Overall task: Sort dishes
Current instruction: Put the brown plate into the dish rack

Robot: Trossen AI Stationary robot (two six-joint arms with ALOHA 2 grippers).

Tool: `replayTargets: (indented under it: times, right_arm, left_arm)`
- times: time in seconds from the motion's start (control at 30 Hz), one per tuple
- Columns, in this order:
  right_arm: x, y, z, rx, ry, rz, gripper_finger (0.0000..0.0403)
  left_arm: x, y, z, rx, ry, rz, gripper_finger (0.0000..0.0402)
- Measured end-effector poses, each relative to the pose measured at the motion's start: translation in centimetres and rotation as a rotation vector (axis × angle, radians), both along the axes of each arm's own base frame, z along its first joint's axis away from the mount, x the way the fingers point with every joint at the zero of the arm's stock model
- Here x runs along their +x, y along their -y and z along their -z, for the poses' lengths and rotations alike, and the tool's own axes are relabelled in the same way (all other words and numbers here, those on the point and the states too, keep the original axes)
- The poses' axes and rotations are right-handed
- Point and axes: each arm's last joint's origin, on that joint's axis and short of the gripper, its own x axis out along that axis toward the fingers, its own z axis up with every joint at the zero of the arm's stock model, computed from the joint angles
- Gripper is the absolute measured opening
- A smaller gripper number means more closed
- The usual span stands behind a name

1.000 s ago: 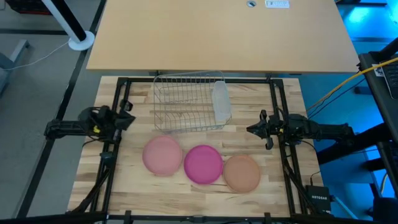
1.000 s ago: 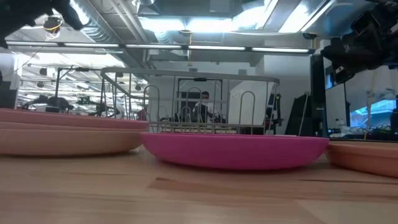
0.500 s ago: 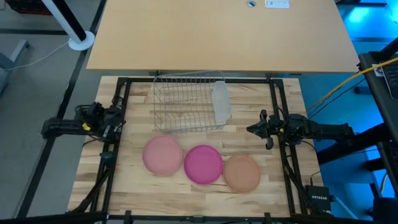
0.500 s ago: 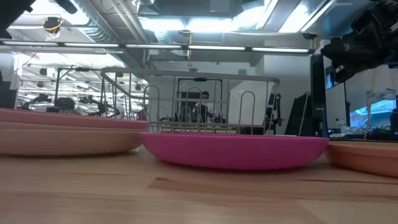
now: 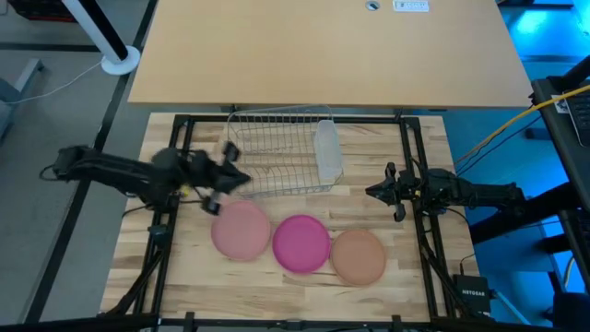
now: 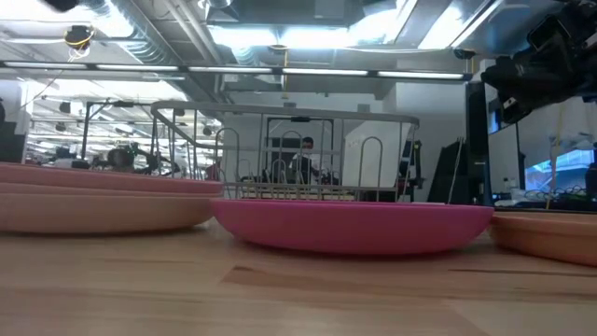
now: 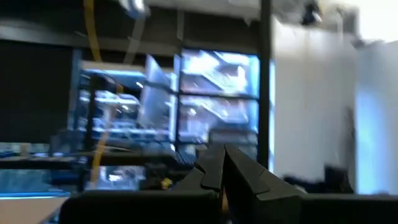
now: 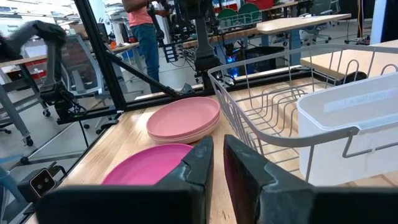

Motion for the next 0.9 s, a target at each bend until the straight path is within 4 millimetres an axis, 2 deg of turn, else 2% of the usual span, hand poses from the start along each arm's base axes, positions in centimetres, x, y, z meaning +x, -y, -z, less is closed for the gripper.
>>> replayTargets:
  times: [0.17, 0.3, 0.4, 0.63, 0.9]
  right_arm:
    - [0.0, 0.0, 0.0, 0.000, 0.000, 0.000, 0.0044]
    - [0.0, 0.0, 0.0, 0.000, 0.001, 0.000, 0.0044]
    - [0.0, 0.0, 0.0, 0.000, 0.001, 0.000, 0.0044]
    - [0.0, 0.0, 0.0, 0.000, 0.001, 0.000, 0.0044]
    - [0.0, 0.0, 0.0, 0.000, 0.001, 0.000, 0.0044]
  left_arm:
    - [6.5, 1.6, -0.7, 0.087, -0.140, 0.093, 0.0006]
    - [10.9, 2.9, 0.1, 0.133, -0.351, 0.121, 0.0042]
    - [13.5, 4.3, 1.1, 0.187, -0.463, 0.147, 0.0076]
    - [18.1, 7.4, 4.0, 0.287, -0.621, 0.208, 0.0129]
    - [22.0, 11.2, 7.8, 0.491, -0.763, 0.246, 0.0136]
